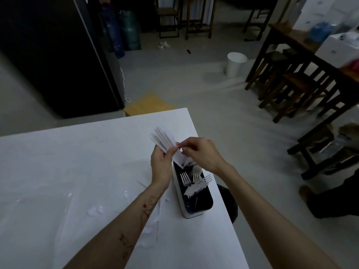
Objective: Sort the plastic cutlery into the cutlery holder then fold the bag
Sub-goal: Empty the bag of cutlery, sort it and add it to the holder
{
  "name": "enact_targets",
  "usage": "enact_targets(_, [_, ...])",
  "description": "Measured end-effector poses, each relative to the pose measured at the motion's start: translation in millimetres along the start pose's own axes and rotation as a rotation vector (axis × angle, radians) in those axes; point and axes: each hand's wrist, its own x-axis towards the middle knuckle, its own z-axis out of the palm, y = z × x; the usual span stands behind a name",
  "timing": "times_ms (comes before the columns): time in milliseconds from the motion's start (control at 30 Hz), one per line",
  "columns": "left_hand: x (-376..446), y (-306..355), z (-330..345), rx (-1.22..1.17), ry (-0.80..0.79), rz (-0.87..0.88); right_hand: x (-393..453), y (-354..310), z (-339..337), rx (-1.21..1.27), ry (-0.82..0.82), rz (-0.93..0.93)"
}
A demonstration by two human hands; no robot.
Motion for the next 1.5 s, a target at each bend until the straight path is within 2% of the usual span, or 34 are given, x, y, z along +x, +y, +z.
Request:
enact_targets(233, [1.5,-0.1,1.7,0.130,-0.041,0.070,-3.2,1.4,0.4,0.253,0.229,-0.009])
enact_targets(367, [-0.2,-3.4,-1.7,0.257,-0.143,0.058,-3.4,0.2,2.6,0.234,0.290,-0.035])
enact_targets(467, [-11.3,-12.3,-0.4,0.321,-0.199,0.042,-10.6,-3.1,4.9,0.158,0.359,-0.165])
enact_targets(667, [-18.7,-17.1,8.4,0.486,-0.204,0.193,-13.3,4.0,18.8,-0.170,0.209,-0.526])
enact_targets(833, [-21.9,-26.6,0.9,0.600,-0.230,0.207,-12.5,34.4,36.5,-0.218,0.252,-0.510])
enact_targets(967, [-35.5,-32.5,-10.1,0.518,-0.223,0.228,-12.6,50.8,47.2,-0.448,0.179,-0.544])
enact_targets(1067, [-49.8,-41.2,-23.7,0.525,-0.208,0.239,-18.2,46.3,50.7,-0.509,0.136,-0.503])
enact_targets(1167, [-60.1,-59.2,-43.3,0.595,-0.177,0.182,-21.6,30.6,54.6,-0.598,0.174,-0.513])
enact_targets(1233, [-69.6,-70.8,-60.8,0.650,-0.141,0.156,-26.1,16.8,65.3,-0.555,0.251,-0.609])
enact_targets(1300, [-80.4,-84.4,-82.7,0.683,-0.114,0.134,-34.9,2.8,86.5,-0.410,0.295,-0.653])
enact_targets(1400, [-94.7,-113.2,-123.7,0.821,-0.101,0.107,-47.8,-5.9,133.2,-0.270,0.189,-0.530])
enact_targets(1500, [-103.3,-133.8,-160.3,1.045,-0.194,0.163,-55.6,13.3,175.7,-0.199,0.059,-0.123])
